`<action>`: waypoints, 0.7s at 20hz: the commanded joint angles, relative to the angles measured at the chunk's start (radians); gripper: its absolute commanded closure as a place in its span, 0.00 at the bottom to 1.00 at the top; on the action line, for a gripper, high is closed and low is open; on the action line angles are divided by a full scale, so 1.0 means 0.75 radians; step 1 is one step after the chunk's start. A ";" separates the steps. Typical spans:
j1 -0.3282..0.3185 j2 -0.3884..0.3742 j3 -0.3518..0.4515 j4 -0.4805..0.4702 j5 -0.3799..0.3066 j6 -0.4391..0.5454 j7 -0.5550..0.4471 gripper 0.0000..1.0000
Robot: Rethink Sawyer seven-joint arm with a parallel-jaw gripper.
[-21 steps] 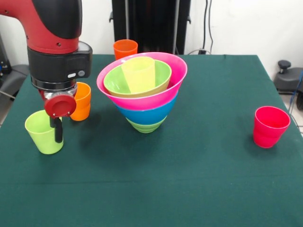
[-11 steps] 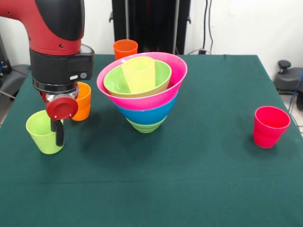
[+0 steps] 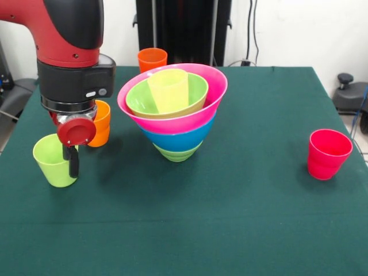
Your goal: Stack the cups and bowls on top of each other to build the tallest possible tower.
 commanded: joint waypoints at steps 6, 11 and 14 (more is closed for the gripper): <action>-0.030 0.061 0.111 0.107 -0.116 0.030 -0.275 0.00; -0.037 0.051 0.117 0.108 -0.112 0.060 -0.291 0.00; -0.039 0.041 0.119 0.110 -0.109 0.084 -0.300 0.00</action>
